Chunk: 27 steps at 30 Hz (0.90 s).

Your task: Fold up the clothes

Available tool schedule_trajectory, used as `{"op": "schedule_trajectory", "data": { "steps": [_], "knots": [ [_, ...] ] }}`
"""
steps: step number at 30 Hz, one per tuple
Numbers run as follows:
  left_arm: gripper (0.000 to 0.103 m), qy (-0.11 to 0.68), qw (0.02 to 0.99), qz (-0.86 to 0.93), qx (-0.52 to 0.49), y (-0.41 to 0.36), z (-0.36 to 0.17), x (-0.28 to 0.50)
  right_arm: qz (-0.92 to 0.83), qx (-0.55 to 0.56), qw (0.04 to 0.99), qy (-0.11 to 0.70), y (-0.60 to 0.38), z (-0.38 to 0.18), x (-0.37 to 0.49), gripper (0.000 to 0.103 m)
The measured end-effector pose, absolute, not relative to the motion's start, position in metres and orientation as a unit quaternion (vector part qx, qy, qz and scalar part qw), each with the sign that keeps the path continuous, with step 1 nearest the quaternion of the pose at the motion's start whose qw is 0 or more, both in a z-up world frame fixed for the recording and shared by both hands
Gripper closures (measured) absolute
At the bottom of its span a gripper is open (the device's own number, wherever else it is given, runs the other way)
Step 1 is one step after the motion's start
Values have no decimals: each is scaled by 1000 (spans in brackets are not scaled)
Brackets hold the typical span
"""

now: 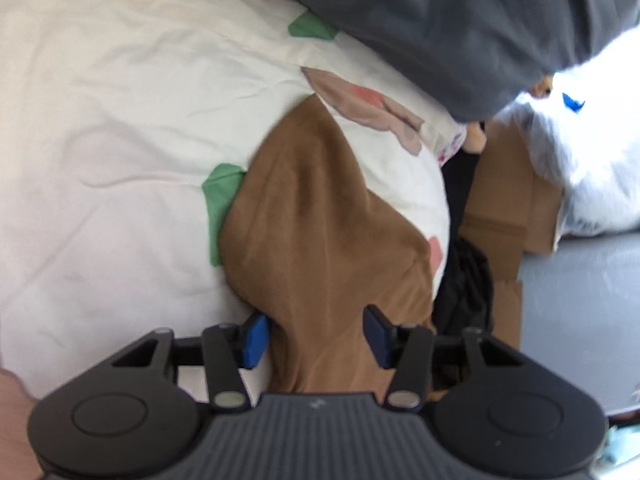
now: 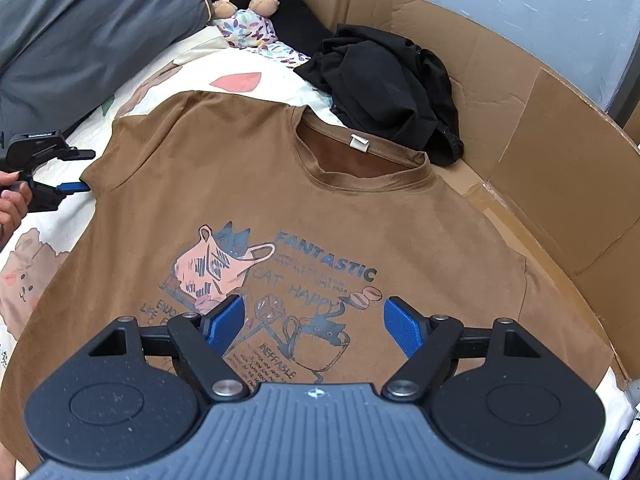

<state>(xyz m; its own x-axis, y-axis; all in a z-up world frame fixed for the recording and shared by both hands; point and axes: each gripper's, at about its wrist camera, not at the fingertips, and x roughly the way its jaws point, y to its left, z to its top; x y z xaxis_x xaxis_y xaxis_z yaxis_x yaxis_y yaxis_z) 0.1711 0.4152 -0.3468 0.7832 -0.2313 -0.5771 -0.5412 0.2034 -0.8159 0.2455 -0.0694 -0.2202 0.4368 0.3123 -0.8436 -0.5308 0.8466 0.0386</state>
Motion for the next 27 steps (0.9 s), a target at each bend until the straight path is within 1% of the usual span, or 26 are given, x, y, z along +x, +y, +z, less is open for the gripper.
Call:
{"op": "schedule_trajectory", "data": {
  "steps": [3,5,7,10,15,20,27],
  "knots": [
    [50,311,706,114,-626,413,-352,173,253,-120,838,468,-70,-222,243,22],
    [51,300,726,139,-603,417,-346,170,255,-124,836,470,-71,-223,242,22],
    [56,286,731,154,-600,425,-343,166,255,-128,835,471,-72,-225,241,22],
    [57,274,736,162,-597,442,-333,162,256,-127,835,471,-73,-225,241,22],
    [57,284,748,177,-572,456,-322,157,258,-128,834,471,-72,-226,242,22],
    [52,312,748,177,-559,452,-333,155,262,-129,835,467,-68,-224,242,22],
    [53,341,766,145,-526,443,-340,162,263,-132,832,470,-65,-226,241,22]
  ]
}}
